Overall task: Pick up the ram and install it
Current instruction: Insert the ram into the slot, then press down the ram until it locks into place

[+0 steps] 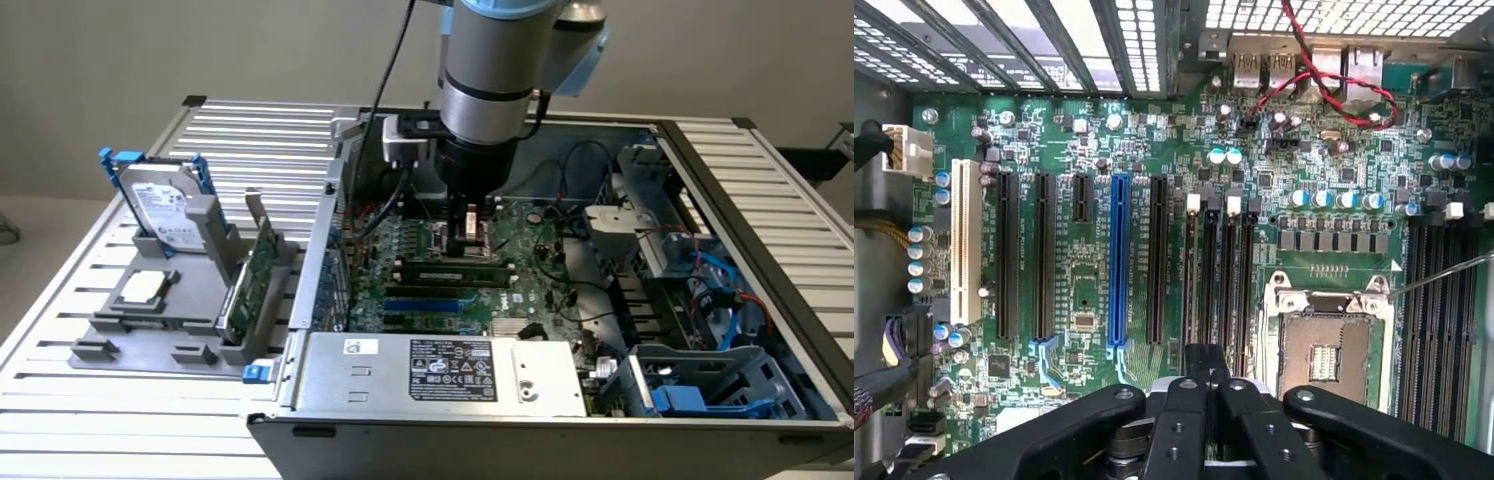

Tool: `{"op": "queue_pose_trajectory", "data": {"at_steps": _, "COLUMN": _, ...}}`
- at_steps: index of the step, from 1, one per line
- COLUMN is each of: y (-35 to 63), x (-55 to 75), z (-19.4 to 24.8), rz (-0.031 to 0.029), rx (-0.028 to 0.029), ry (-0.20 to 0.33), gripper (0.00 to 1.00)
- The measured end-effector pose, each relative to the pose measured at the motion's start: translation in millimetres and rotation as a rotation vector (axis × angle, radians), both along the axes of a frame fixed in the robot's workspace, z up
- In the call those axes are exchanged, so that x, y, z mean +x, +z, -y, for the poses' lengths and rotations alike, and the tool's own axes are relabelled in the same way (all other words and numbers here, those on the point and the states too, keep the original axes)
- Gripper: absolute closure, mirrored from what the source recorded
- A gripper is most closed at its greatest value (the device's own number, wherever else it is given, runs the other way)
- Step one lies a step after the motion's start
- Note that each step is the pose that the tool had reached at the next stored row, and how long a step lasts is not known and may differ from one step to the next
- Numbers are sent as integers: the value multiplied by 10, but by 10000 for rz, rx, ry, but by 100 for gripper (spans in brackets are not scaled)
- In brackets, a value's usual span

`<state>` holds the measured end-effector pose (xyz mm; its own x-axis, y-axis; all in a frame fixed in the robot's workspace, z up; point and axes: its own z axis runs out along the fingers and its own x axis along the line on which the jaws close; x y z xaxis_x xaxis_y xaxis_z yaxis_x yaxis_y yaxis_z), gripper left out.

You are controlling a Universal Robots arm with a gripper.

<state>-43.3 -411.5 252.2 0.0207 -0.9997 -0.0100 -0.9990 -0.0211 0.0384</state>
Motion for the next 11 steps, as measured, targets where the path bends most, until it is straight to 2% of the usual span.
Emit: {"op": "queue_pose_trajectory", "data": {"at_steps": 11, "y": 0, "x": -1, "z": 0, "rz": 0, "rx": 0, "ry": 0, "gripper": 89}}
